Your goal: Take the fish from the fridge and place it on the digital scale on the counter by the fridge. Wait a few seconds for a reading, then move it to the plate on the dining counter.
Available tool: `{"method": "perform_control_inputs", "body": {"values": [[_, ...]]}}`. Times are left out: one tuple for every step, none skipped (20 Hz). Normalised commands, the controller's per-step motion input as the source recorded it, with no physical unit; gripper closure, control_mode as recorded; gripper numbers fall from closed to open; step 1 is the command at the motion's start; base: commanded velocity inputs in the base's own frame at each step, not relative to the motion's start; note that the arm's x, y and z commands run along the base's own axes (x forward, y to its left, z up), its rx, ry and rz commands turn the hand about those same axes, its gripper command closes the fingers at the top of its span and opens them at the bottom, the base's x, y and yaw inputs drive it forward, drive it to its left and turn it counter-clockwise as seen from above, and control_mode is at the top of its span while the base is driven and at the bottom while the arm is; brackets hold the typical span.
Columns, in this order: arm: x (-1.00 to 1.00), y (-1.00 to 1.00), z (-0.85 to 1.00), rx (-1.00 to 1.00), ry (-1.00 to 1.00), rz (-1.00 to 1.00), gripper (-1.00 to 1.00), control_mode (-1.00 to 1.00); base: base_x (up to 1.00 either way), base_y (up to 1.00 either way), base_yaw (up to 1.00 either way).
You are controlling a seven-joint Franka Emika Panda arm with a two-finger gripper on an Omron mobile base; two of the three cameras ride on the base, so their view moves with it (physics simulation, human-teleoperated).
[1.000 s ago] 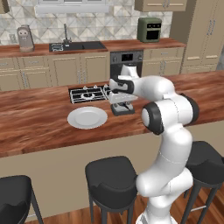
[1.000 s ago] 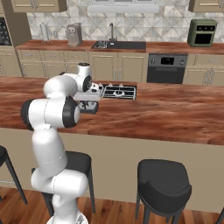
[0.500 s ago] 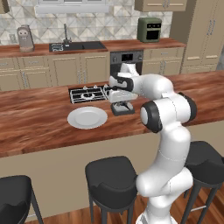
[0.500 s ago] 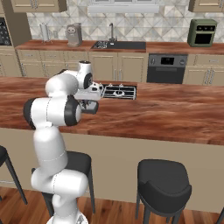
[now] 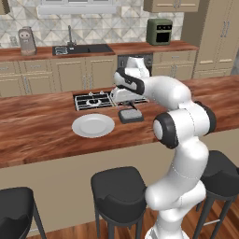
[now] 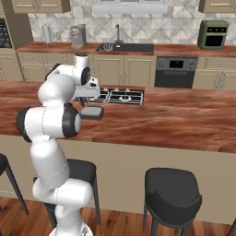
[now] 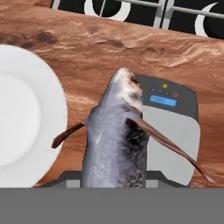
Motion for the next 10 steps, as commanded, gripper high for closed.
{"method": "perform_control_inputs", "body": {"values": [[-0.52,0.69,0.45,0.0,-0.09,0.11,1.0,-1.0,0.0,0.0,0.0],[-0.54,0.84,0.33,0.0,-0.07,0.12,1.0,-1.0,0.0,0.0,0.0],[-0.49,0.95,0.14,0.0,-0.06,0.13,1.0,-1.0,0.0,0.0,0.0],[-0.45,1.0,0.0,0.0,-0.04,0.13,1.0,-1.0,0.0,0.0,0.0],[-0.4,1.0,0.0,0.0,-0.05,0.13,1.0,-1.0,0.0,0.0,0.0],[-0.27,1.0,0.0,0.0,-0.05,0.13,1.0,-1.0,0.0,0.0,0.0],[-0.14,1.0,-0.04,0.02,-0.05,0.12,1.0,-1.0,0.0,0.0,0.0],[-0.08,1.0,-0.06,0.05,-0.07,0.12,1.0,-1.0,0.0,0.0,0.0],[-0.01,0.99,-0.04,0.06,-0.07,0.11,1.0,-1.0,0.0,0.0,0.0],[0.0,0.9,0.0,0.08,-0.07,0.1,1.0,-1.0,0.0,0.0,0.0]]}}
